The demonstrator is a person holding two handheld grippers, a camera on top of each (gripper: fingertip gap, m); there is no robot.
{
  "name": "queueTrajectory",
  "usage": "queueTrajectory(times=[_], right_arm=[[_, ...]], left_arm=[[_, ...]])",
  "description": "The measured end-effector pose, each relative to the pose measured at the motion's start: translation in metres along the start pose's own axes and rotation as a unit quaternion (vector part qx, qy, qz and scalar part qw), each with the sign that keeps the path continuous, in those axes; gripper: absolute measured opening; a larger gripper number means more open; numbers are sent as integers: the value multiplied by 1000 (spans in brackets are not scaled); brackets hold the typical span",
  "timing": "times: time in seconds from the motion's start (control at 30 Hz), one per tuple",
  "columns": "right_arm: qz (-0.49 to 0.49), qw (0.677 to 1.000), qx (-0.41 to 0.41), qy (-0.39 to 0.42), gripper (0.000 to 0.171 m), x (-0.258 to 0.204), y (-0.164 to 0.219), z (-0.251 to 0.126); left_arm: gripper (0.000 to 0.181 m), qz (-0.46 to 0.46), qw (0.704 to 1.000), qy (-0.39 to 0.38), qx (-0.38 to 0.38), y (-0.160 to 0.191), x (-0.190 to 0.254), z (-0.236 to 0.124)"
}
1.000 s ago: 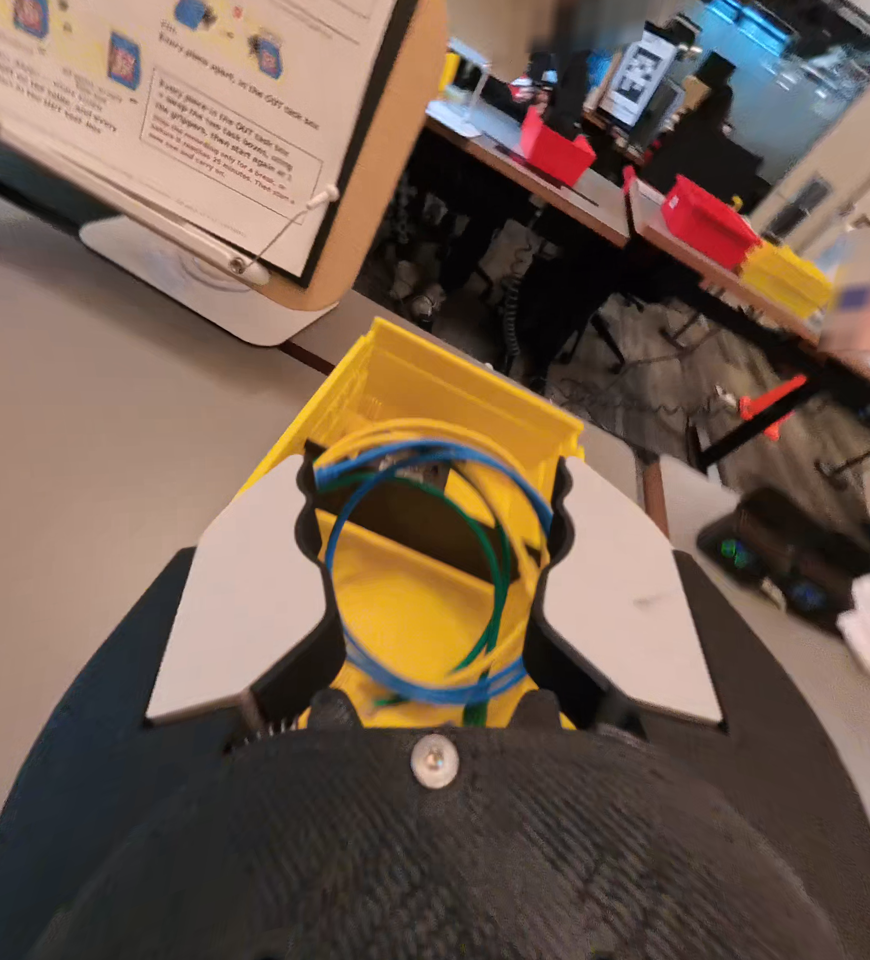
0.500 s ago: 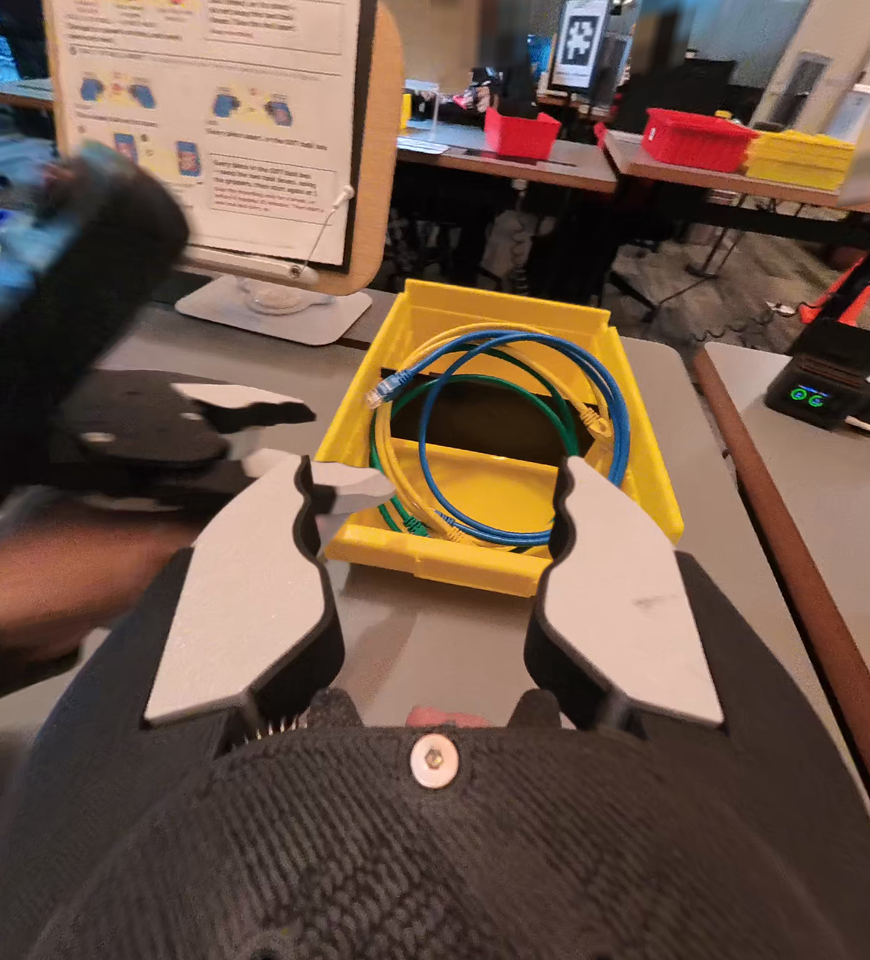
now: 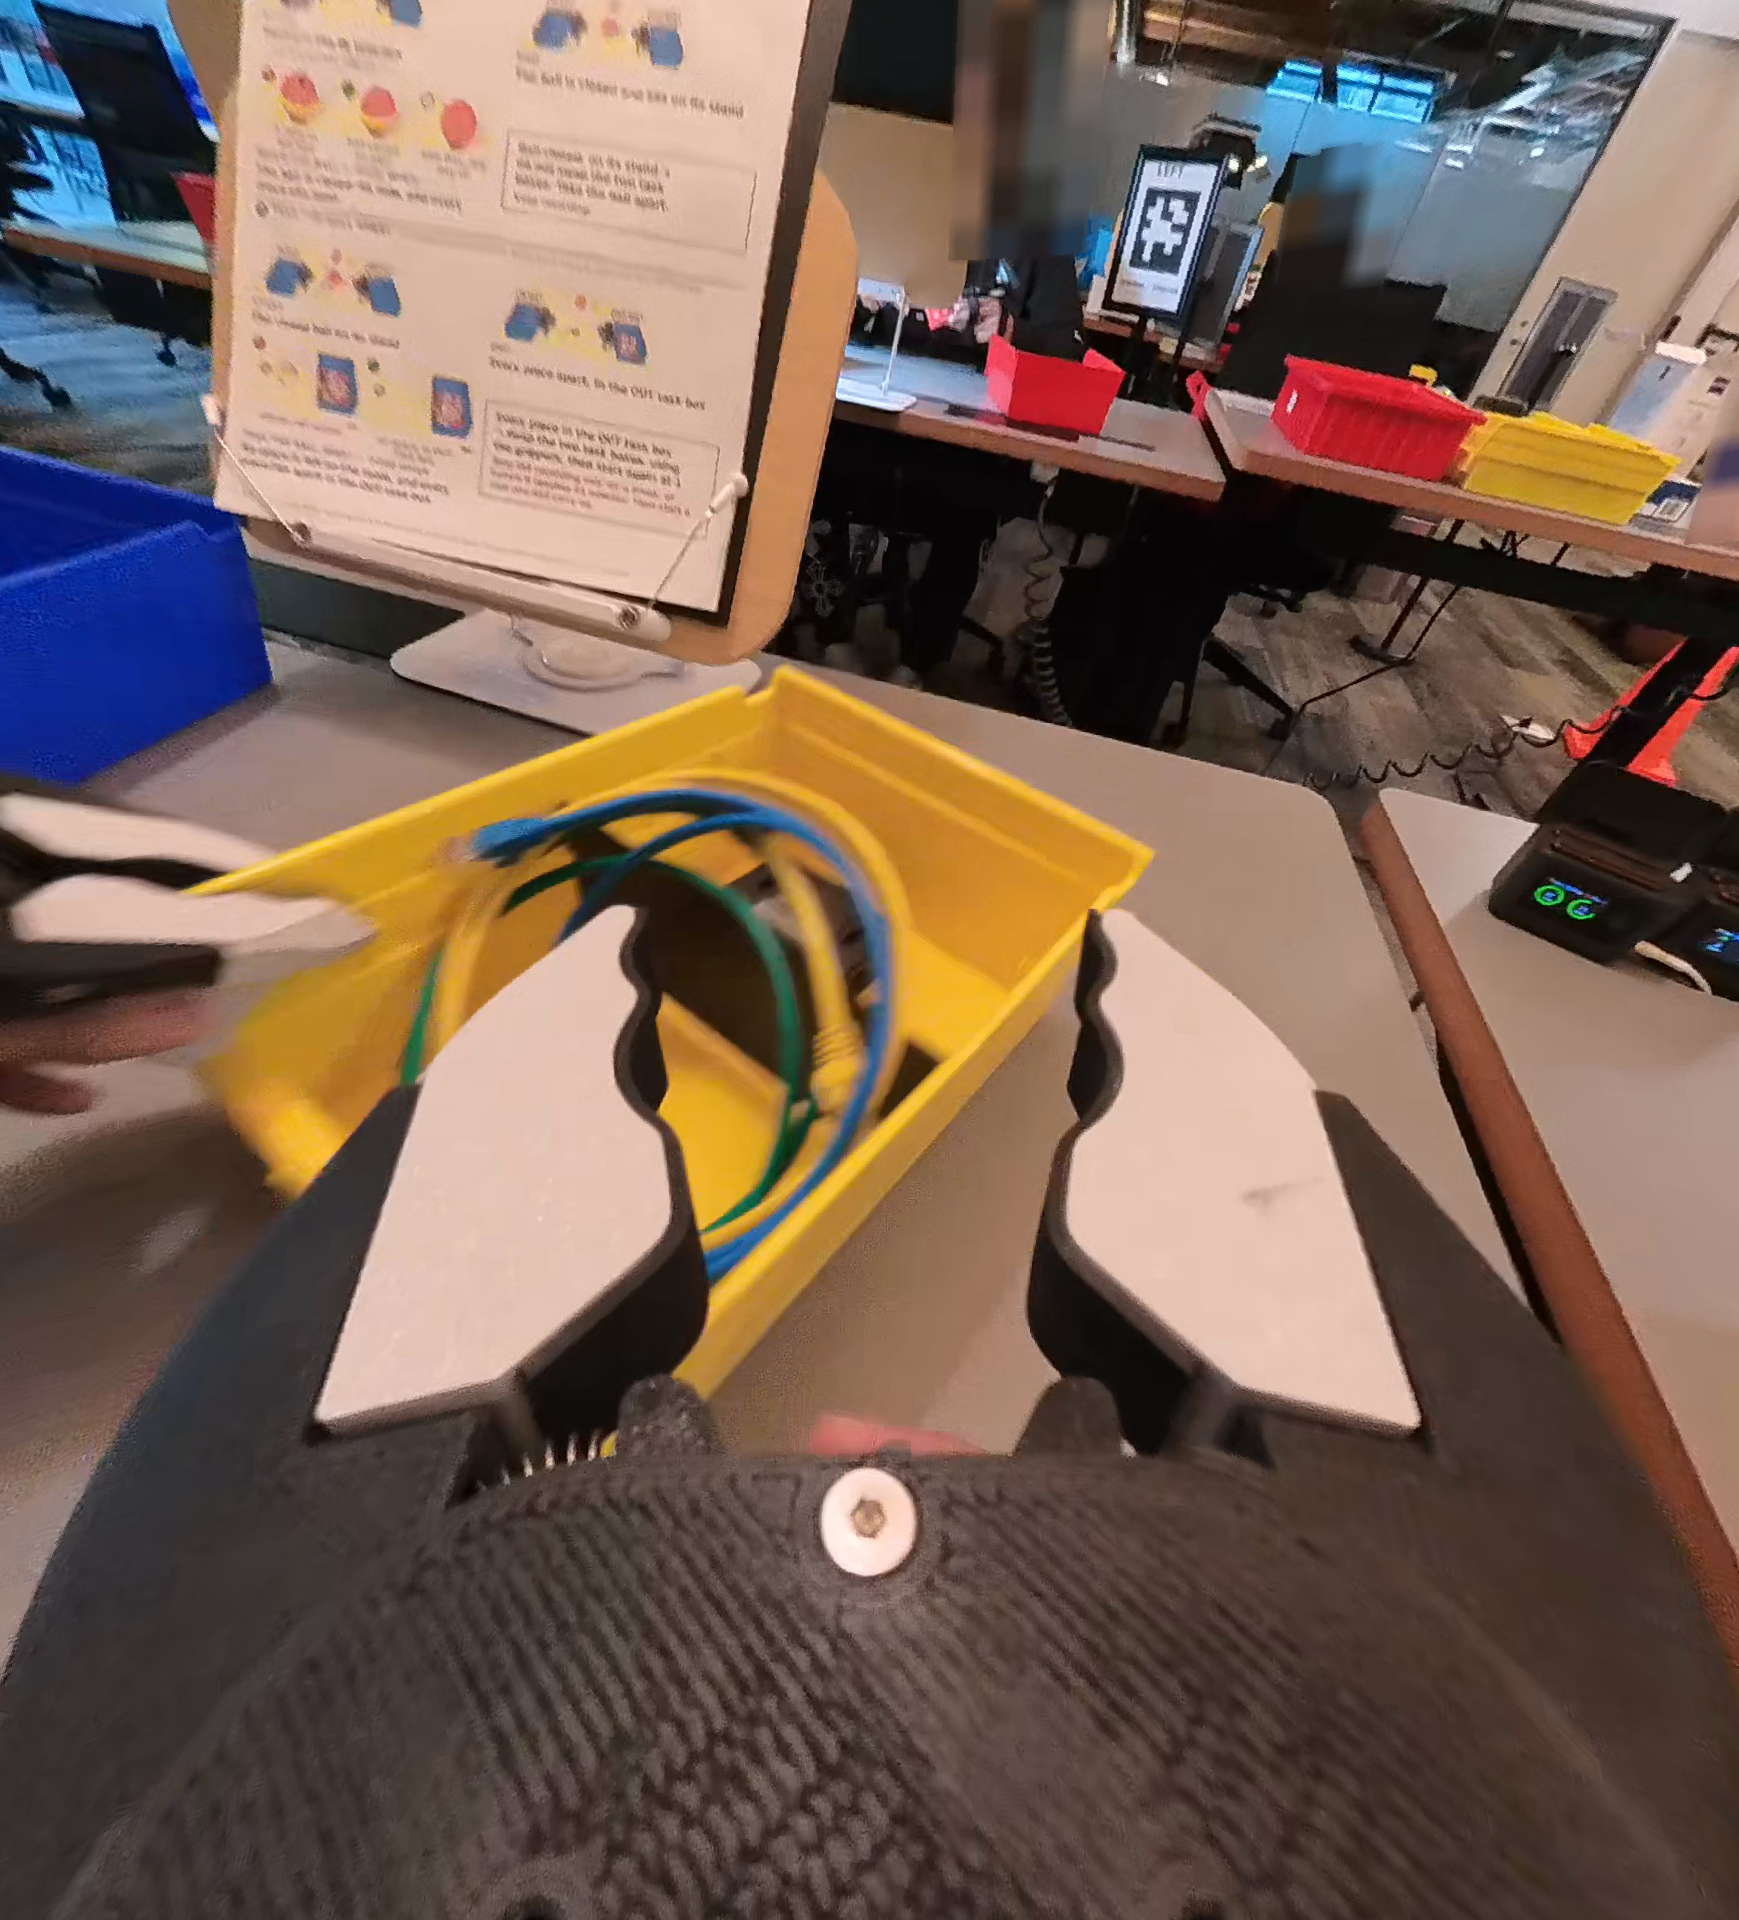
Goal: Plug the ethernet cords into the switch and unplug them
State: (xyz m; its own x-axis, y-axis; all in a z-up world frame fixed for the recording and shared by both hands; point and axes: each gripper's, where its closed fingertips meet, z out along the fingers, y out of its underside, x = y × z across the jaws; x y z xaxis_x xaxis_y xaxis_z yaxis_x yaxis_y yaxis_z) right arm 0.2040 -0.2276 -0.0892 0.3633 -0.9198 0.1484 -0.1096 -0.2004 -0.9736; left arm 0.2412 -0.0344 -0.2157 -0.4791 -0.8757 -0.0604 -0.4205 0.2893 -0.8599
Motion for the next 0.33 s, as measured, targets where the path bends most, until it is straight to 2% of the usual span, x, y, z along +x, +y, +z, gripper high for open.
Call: queueTrajectory(times=[0.2, 0.33], right_arm=[[8, 998, 0, -65, 83, -49, -6, 15], [1, 991, 8, -133, 91, -127, -21, 34]], left_arm=[[7, 39, 996, 76, -16, 87, -50, -141], [5, 27, 994, 94, -47, 145, -96, -234]])
